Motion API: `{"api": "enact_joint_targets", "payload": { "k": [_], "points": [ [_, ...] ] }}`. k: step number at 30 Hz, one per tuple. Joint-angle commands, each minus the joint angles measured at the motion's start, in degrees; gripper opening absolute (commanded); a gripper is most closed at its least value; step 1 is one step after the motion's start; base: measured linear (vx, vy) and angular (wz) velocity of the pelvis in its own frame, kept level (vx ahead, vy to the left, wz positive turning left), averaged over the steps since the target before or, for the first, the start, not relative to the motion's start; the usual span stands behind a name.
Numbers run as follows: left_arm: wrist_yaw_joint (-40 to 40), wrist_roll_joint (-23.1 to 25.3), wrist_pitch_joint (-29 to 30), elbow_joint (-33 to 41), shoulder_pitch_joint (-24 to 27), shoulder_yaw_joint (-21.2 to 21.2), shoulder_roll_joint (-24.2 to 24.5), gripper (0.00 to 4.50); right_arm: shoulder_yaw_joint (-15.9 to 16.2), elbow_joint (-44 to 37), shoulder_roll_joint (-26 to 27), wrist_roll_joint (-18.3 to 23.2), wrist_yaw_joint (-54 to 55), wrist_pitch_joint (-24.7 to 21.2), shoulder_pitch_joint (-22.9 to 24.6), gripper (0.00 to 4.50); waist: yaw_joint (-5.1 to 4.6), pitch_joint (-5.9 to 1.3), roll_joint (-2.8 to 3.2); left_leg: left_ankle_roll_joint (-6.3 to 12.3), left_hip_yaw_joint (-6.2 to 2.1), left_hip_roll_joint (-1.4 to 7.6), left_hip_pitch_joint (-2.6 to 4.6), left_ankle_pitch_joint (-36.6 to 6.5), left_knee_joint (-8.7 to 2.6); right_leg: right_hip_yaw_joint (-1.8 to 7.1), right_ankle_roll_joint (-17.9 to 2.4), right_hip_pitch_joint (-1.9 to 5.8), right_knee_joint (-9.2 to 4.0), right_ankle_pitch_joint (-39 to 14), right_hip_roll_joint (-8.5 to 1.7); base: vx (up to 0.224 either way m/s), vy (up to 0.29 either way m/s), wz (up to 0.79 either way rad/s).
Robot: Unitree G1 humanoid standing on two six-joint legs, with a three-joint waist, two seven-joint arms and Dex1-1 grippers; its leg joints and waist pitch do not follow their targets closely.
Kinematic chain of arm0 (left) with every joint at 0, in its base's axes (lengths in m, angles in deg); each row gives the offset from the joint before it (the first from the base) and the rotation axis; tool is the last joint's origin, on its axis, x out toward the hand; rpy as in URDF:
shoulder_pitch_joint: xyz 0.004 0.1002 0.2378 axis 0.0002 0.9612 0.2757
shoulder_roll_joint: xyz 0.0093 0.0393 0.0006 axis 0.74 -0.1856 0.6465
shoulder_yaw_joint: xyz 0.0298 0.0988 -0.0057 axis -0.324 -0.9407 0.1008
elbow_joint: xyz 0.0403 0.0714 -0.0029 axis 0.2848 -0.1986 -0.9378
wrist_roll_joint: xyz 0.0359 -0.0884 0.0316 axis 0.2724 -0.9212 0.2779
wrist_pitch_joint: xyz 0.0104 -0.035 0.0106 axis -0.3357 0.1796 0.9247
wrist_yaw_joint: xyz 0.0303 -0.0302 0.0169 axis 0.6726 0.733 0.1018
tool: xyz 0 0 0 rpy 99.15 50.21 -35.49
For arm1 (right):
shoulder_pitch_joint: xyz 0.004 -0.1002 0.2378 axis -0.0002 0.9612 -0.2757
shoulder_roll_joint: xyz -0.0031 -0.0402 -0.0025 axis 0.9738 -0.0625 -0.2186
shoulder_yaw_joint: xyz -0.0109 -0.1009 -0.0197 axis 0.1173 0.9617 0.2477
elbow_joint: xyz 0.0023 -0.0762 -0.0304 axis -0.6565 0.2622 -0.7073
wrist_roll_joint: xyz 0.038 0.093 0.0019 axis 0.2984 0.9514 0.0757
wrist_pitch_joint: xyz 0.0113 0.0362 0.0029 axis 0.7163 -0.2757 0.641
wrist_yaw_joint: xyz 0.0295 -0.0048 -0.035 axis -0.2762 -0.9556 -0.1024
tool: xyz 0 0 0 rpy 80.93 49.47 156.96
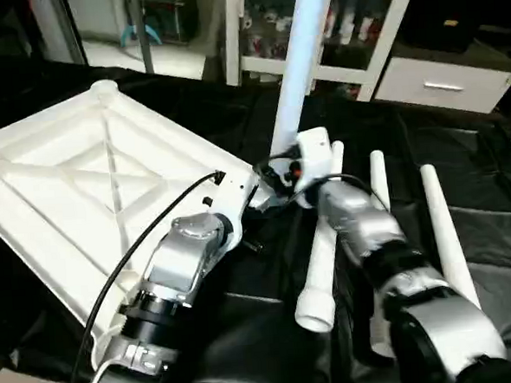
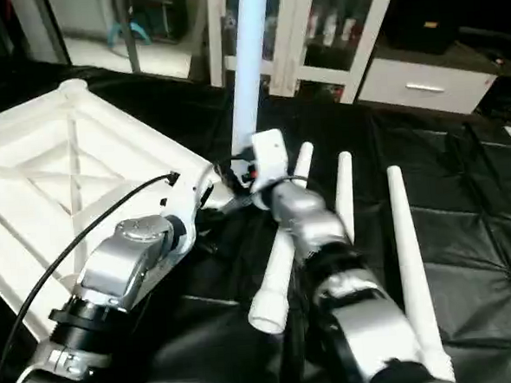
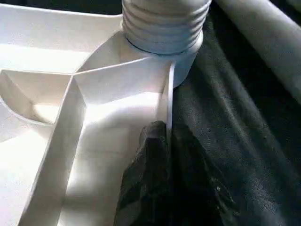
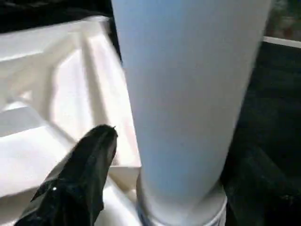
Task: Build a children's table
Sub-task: Insert table leg to table base
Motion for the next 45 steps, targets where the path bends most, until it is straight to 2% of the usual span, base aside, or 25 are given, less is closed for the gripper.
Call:
{"api": "enact_joint_targets", "payload": {
  "k": [1,3,4,5,6,7,8,9,10,11,12,13,14,15,16,17,20,22,25,26,27,33,37,45],
  "points": [
    [2.05,-1.38,-1.88,2.34,0.18,-0.47,0.55,0.0,1.73,-6.6,-1.47,1.76,-5.99,-2.94,1.06,3.87,0.94,-3.72,0.58,9.28,-0.37,2.61,0.01,2.3,-3.2,2.44,-17.65,4.24,-2.37,4.33,-4.48,0.0,0.0,0.0],
    [2.94,-1.46,-1.8,2.79,0.5,-0.86,1.15,0.0,2.15,-8.57,-2.89,1.3,-7.38,-4.2,1.78,3.91,1.26,-3.69,0.35,9.23,-0.37,2.67,0.07,2.93,-3.17,2.41,-17.86,4.2,-2.4,3.92,-4.47,0.0,0.0,0.0],
    [4.46,-1.51,-2.16,3.46,1.14,-1.41,2.44,0.0,3.2,-11.34,-6.08,0.15,-9.71,-6.91,2.9,4.15,1.47,-3.63,0.6,9.14,-0.31,2.7,0.18,2.85,-3.13,2.41,-17.98,4.07,-2.42,3.65,-4.39,0.0,0.0,0.0],
    [4.64,-1.53,-2.19,3.52,1.2,-1.45,2.59,0.0,3.31,-11.52,-6.38,0.0,-9.87,-7.03,2.99,4.15,1.52,-3.6,0.52,9.08,-0.3,2.72,0.18,2.76,-3.11,2.4,-17.89,4.06,-2.43,3.43,-4.33,0.0,0.0,0.0],
    [5.79,-1.74,-2.41,3.82,1.55,-1.7,3.5,0.0,3.92,-12.92,-8.23,-0.87,-10.79,-7.92,3.67,4.15,1.74,-3.61,0.9,8.81,-0.36,2.72,0.27,2.68,-3.12,2.4,-17.72,4.03,-2.38,3.21,-4.34,0.0,0.0,0.0],
    [6.06,-1.82,-2.43,3.88,1.61,-1.76,3.71,0.0,4.06,-13.51,-8.61,-1.01,-10.93,-8.22,3.93,4.15,1.85,-3.52,0.65,8.03,-0.29,2.72,0.2,2.0,-3.19,2.45,-17.69,4.02,-2.49,2.25,-4.41,0.0,0.0,0.0],
    [7.33,-2.11,-2.82,4.25,1.93,-2.19,4.64,0.0,4.6,-15.39,-9.97,-0.74,-12.9,-9.43,4.77,4.15,1.9,-3.51,0.99,7.63,-0.28,2.65,0.19,1.4,-3.22,2.45,-17.63,3.97,-2.55,1.58,-4.41,0.0,0.0,0.0],
    [9.73,-2.57,-3.55,5.06,2.53,-3.08,6.11,0.0,5.51,-17.3,-11.86,-0.74,-15.59,-9.99,5.79,4.15,1.92,-3.47,0.89,7.01,-0.3,2.72,0.23,0.24,-3.27,2.47,-17.19,4.04,-2.68,0.64,-4.34,0.0,0.0,0.0],
    [12.03,-3.1,-4.25,5.86,3.09,-3.99,7.59,0.0,6.38,-19.51,-13.75,-0.69,-18.17,-10.82,6.91,4.15,2.4,-3.46,0.88,6.78,-0.39,2.77,0.33,-0.2,-3.24,2.46,-16.63,4.18,-2.7,0.57,-4.34,0.0,0.0,0.0],
    [12.03,-3.1,-4.25,5.86,3.09,-3.99,7.59,0.0,6.38,-19.51,-13.75,-0.69,-18.17,-10.82,6.91,4.15,2.35,-3.48,0.86,6.66,-0.32,2.84,0.33,0.01,-3.25,2.53,-16.68,4.07,-2.52,1.14,-4.34,0.0,0.0,0.0],
    [14.67,-3.7,-4.35,6.89,3.77,-4.89,9.45,0.0,7.27,-21.22,-15.71,-0.62,-21.21,-11.03,7.9,4.15,2.32,-3.4,1.12,6.43,-0.32,2.8,0.32,-0.11,-3.34,2.51,-16.94,3.96,-2.56,1.07,-4.32,0.0,0.0,0.0],
    [16.73,-4.02,-4.75,7.68,4.28,-5.59,10.88,0.0,7.85,-22.69,-17.07,-0.57,-23.18,-11.3,8.66,4.15,2.64,-3.38,1.0,6.11,-0.28,2.66,0.29,-1.15,-3.29,2.49,-16.64,4.08,-2.66,0.21,-4.26,0.0,0.0,0.0],
    [17.86,-4.16,-4.99,8.06,4.53,-5.94,11.7,0.0,8.16,-23.57,-17.81,-0.49,-24.23,-11.58,9.05,4.15,2.55,-3.38,0.97,5.98,-0.26,2.77,0.3,-1.23,-3.33,2.54,-16.74,4.06,-2.65,0.0,-4.34,0.0,0.0,0.0],
    [20.18,-4.46,-5.41,8.83,5.0,-6.54,13.51,0.0,8.66,-24.93,-19.09,-0.02,-26.6,-11.66,9.74,4.15,2.66,-3.26,1.28,5.61,-0.3,2.68,0.35,-2.15,-3.42,2.45,-16.53,3.94,-2.81,-1.48,-4.26,0.0,0.0,0.0],
    [23.0,-5.1,-5.88,9.87,5.48,-7.02,15.5,0.0,9.37,-26.09,-20.44,0.25,-29.11,-11.44,10.4,4.15,2.68,-3.29,1.07,5.47,-0.29,2.78,0.39,-2.37,-3.43,2.46,-16.36,4.01,-2.81,-1.72,-4.3,0.0,0.0,0.0],
    [24.53,-5.51,-6.1,10.42,5.72,-7.27,16.59,0.0,9.77,-26.75,-21.17,0.4,-30.46,-11.38,10.75,4.15,2.73,-3.32,1.25,5.24,-0.36,2.92,0.35,-1.7,-3.43,2.49,-16.48,4.03,-2.52,-0.82,-4.36,0.0,0.0,0.0],
    [28.52,-6.94,-7.96,11.67,6.18,-7.68,18.95,0.0,10.66,-28.42,-22.5,0.87,-33.01,-11.7,11.5,4.15,2.77,-3.17,1.38,5.14,-0.23,2.7,0.44,-2.17,-3.44,2.46,-16.61,3.86,-2.66,-1.21,-4.15,0.0,0.0,0.0],
    [32.11,-8.22,-9.65,12.98,6.62,-8.28,21.07,0.0,11.76,-30.84,-23.5,1.3,-35.19,-12.2,12.57,4.15,3.25,-3.16,1.56,4.62,-0.28,2.85,0.63,-2.38,-3.52,2.5,-15.97,3.89,-2.61,-1.69,-4.24,0.0,0.0,0.0],
    [33.71,-8.68,-9.51,13.5,6.71,-8.75,22.17,0.0,12.4,-31.84,-23.96,1.35,-36.35,-12.24,13.13,4.15,3.7,-3.14,1.65,3.83,-0.02,2.83,1.0,-2.69,-3.55,2.41,-16.4,3.51,-2.58,-1.52,-4.08,0.0,0.0,0.0],
    [35.81,-8.64,-10.52,13.52,6.68,-9.43,23.83,0.0,13.67,-33.33,-24.72,1.07,-38.15,-11.98,14.21,4.15,3.82,-3.14,1.46,3.73,-0.05,2.8,0.93,-2.76,-3.56,2.38,-16.24,3.61,-2.63,-1.79,-4.08,0.0,0.0,0.0],
    [35.81,-8.64,-10.52,13.52,6.68,-9.43,23.83,0.0,13.67,-33.33,-24.72,1.07,-38.15,-11.98,14.21,4.15,3.99,-3.12,1.61,3.42,-0.12,2.9,0.87,-2.76,-3.64,2.43,-15.79,3.74,-2.51,-1.95,-4.23,0.0,0.0,0.0],
    [37.33,-8.74,-11.61,13.21,6.34,-9.62,24.91,0.0,15.39,-34.46,-26.02,0.18,-41.19,-11.43,15.13,4.15,3.77,-3.13,1.41,1.99,-0.27,2.82,0.49,-3.69,-3.68,2.52,-14.68,4.05,-2.63,-3.81,-4.43,0.0,0.0,0.0],
    [38.05,-9.02,-12.44,12.7,5.74,-9.96,24.97,0.0,17.11,-35.53,-26.9,-0.35,-43.36,-11.44,15.51,4.15,3.78,-3.27,1.27,2.64,-0.19,2.78,0.51,-2.0,-3.45,2.48,-14.93,4.01,-2.4,-2.32,-4.33,0.0,0.0,0.0],
    [38.22,-8.91,-12.96,12.38,5.77,-10.08,24.9,0.0,17.23,-34.57,-26.73,-0.74,-43.45,-10.88,15.1,3.42,3.82,-3.29,1.27,2.64,-0.2,2.8,0.5,-2.29,-3.4,2.42,-15.05,4.02,-2.39,-2.9,-4.32,0.0,0.0,0.0]
  ]
}}
